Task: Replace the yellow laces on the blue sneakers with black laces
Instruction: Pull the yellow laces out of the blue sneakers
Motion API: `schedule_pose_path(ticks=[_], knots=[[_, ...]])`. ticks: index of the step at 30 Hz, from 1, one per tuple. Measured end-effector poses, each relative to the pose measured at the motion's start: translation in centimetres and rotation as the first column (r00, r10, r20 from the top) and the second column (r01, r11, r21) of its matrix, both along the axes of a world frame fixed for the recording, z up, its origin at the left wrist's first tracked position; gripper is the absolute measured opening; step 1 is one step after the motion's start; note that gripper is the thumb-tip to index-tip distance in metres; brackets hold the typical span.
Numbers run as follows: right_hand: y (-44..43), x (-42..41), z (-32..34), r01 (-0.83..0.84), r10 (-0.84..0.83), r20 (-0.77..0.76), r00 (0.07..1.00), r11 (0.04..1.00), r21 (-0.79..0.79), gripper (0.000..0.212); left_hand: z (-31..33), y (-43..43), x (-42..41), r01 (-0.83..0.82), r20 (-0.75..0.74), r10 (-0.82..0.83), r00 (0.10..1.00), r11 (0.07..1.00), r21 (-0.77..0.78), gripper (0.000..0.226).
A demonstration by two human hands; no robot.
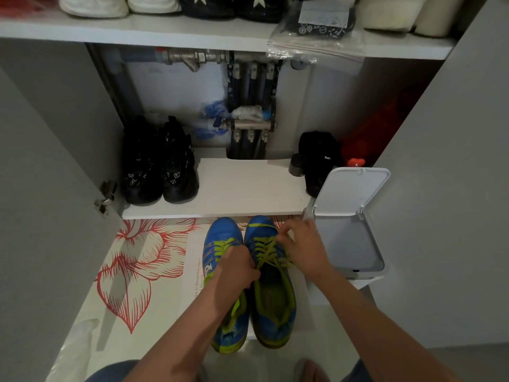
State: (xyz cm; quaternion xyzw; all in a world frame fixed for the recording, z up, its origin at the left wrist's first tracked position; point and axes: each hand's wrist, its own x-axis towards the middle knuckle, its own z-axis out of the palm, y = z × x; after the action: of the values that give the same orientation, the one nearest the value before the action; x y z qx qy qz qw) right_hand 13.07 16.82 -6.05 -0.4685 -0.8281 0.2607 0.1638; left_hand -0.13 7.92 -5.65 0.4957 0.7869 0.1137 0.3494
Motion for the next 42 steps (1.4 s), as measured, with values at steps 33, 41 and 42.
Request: schedule_pose_path(ticks=[33, 41, 42], knots=[[-0.5, 1.3, 0.4, 0.055, 0.134, 0.258, 0.957, 0.789, -0.612, 0.016, -2.1, 0.9, 2.4, 0.065, -0.152, -0.03, 0.988, 0.971, 0.231, 0.03], [-0.5, 1.6, 0.4, 0.031, 0.163, 0.254, 0.953, 0.785, -0.619, 0.019, -1.3, 2.1, 0.8, -0.579, 0.389, 0.474, 0.79, 0.784, 0.221, 0.018], [-0.5, 1.7, 0.4, 0.027, 0.168, 0.252, 0.953, 0.781, -0.624, 0.017, -0.7, 2.3, 0.1, -0.733, 0.582, 0.553, 0.596, 0.671, 0.113, 0.018]])
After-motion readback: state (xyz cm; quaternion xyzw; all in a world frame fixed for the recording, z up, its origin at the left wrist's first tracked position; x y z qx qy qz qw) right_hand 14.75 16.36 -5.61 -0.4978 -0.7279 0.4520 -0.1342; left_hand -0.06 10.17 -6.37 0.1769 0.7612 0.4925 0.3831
